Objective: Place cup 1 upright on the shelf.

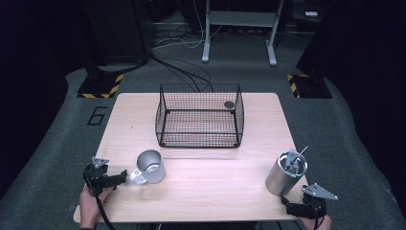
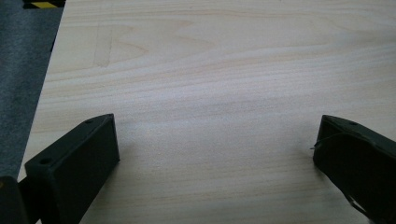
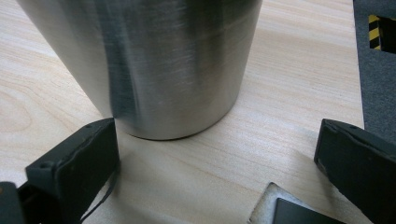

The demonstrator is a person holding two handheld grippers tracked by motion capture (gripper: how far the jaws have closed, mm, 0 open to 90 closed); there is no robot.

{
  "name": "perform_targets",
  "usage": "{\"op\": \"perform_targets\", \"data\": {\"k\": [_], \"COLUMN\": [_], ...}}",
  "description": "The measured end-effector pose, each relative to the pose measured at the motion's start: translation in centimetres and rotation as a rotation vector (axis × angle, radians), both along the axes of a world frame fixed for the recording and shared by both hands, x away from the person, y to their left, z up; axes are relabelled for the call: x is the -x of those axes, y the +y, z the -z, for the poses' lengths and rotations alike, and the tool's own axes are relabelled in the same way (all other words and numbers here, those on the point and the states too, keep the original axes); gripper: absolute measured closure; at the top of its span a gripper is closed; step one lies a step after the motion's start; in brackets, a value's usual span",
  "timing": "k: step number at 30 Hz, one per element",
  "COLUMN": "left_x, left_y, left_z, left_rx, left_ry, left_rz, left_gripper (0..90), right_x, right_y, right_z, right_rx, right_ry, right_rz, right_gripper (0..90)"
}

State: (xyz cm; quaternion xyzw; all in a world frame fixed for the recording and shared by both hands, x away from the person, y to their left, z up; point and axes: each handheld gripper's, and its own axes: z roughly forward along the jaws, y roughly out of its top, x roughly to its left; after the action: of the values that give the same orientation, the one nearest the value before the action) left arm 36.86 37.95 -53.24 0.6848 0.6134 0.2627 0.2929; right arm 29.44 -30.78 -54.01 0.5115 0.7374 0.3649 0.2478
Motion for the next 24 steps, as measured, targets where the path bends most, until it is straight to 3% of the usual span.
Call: {"op": "perform_targets", "data": {"k": [11, 18, 23, 24], "left_x": [0.1, 0.1, 0.1, 0.1], "left_y": [0.2, 0.1, 0.0, 0.0], "left_z": [0.0, 0.0, 0.0, 0.0], "left_rx": [0.001, -0.001, -0.002, -0.002], "left_ry": [0.005, 0.003, -0.002, -0.002], "left_rz": [0.014, 0.007, 0.002, 0.001], "left_gripper": [0.2, 0.4, 0.4, 0.4], "right_x": [0.0, 0.3, 0.6, 0.6], "right_y": [0.0, -0.5, -0.1, -0.1], "right_z": [-0.2, -0.7, -2.1, -2.3], "right_rx": [-0.006, -0.049, -0.081, -0.070], "right_ry": [0.016, 0.037, 0.035, 0.032], "right_rz": [0.002, 0.006, -0.004, -0.008], "right_gripper": [0.0, 0.0, 0.0, 0.0]}}
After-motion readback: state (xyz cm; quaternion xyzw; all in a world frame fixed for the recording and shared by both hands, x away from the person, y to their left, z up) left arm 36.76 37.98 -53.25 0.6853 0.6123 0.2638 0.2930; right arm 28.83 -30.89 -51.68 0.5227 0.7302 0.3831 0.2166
